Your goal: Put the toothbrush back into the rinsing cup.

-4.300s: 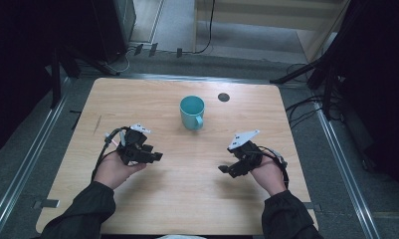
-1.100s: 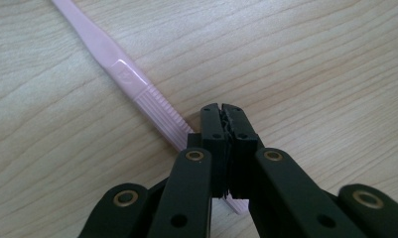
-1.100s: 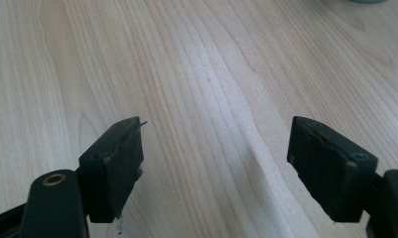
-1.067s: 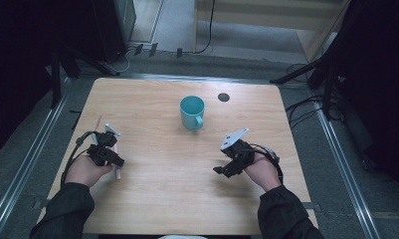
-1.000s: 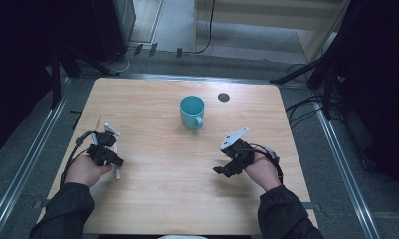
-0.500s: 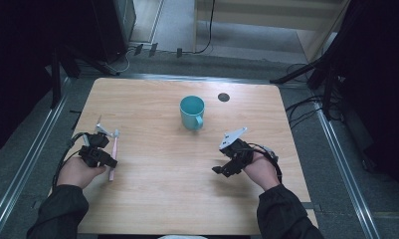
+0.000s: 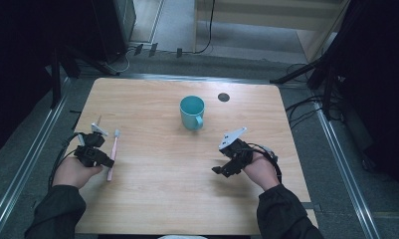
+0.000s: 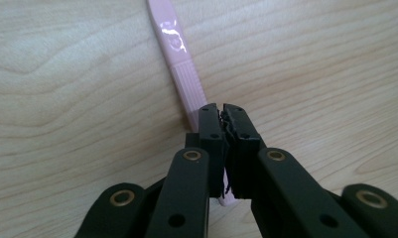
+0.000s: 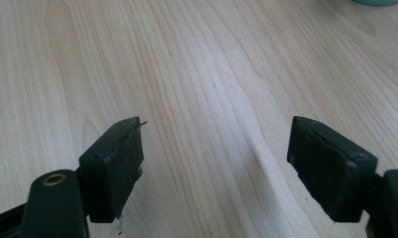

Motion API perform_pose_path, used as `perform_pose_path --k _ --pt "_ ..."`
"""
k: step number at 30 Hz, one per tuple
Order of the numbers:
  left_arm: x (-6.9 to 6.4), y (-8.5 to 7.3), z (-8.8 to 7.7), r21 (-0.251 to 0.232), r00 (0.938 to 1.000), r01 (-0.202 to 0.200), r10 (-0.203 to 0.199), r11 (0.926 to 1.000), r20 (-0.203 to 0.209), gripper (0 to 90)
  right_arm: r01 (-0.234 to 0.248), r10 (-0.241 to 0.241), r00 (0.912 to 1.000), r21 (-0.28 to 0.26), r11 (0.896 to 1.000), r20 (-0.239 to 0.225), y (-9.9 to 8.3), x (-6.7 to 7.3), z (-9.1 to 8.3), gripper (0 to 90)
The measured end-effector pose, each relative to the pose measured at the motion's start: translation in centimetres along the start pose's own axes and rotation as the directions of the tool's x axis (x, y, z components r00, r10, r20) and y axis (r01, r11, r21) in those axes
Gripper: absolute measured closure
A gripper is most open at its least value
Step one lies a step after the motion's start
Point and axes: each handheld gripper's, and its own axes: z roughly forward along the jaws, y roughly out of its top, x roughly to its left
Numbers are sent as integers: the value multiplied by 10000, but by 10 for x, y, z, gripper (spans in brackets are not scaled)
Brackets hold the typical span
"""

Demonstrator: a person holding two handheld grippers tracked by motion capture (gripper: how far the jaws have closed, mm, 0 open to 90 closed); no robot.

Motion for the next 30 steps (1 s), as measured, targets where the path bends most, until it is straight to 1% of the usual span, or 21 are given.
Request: perform_pose_path --k 2,3,4,5,6,7,8,9,11,12,13,14,15,17,18,19,21,23,27,28,30 --pt "1 3 -2 -126 9999 123 -124 9998 -75 831 10 -10 10000 33 10000 8 0 0 0 219" --pt "1 3 -2 -126 9999 123 -124 9998 -75 820 10 -10 10000 33 10000 8 0 0 0 219" --pt "1 7 -3 -213 9995 283 -287 9994 -163 817 20 -20 10000 78 10000 -1 0 0 1 219" --pt "1 7 -3 -213 9995 283 -287 9994 -163 809 20 -20 10000 78 10000 -1 0 0 1 219" --pt "2 10 -3 -238 9985 527 -531 9983 -149 788 67 -67 10000 85 9999 3 1 0 1 219" --pt "2 10 -3 -238 9985 527 -531 9983 -149 764 60 -59 10000 109 9999 -35 1 0 1 219" --pt "2 13 -1 -230 9968 655 -665 9976 -454 758 67 -67 10000 114 9999 -35 0 0 2 219" --pt "2 13 -1 -230 9968 655 -665 9976 -454 758 67 -67 10000 114 9999 -35 0 0 2 219" --pt "3 17 0 -76 9952 659 -663 9978 -723 758 9 -9 10000 153 9999 -38 0 1 2 219" --pt "4 19 1 -151 9946 817 -825 9965 -634 756 -29 29 10000 195 9998 -19 0 1 2 218" --pt "4 19 1 -151 9946 817 -825 9965 -634 756 -29 29 10000 195 9998 -19 0 1 2 218" --pt "5 22 2 -143 9936 947 -954 9954 -602 757 -33 33 10000 181 9998 -24 -1 1 2 219" --pt "5 22 2 -143 9936 947 -954 9954 -602 759 -33 33 10000 181 9998 -24 -1 1 2 219" --pt "7 24 2 -115 9921 1114 -1119 9937 -560 760 1 0 10000 196 9998 -11 -2 1 1 219" --pt "8 27 3 -136 9896 1279 -1285 9917 -642 775 -48 48 10000 235 9997 27 -2 1 1 219" --pt "8 28 3 -148 9886 1350 -1357 9907 -645 781 -79 79 10000 249 9997 17 -3 2 1 219" --pt "8 28 2 -131 9890 1299 -1305 9914 -692 791 -54 53 10000 259 9997 37 -3 2 1 218" --pt "7 31 3 -131 9882 1355 -1360 9907 -699 794 -62 61 10000 277 9996 34 -4 2 0 218" --pt "6 34 5 49 9886 1322 -1315 9912 -734 786 -58 54 9999 321 9995 105 -7 2 0 219" --pt "5 35 6 84 9879 1335 -1324 9910 -810 784 -154 151 9998 303 9994 114 -9 3 -1 219" --pt "6 36 6 133 9882 1315 -1300 9912 -810 780 -198 195 9997 339 9992 111 -9 3 -2 218"
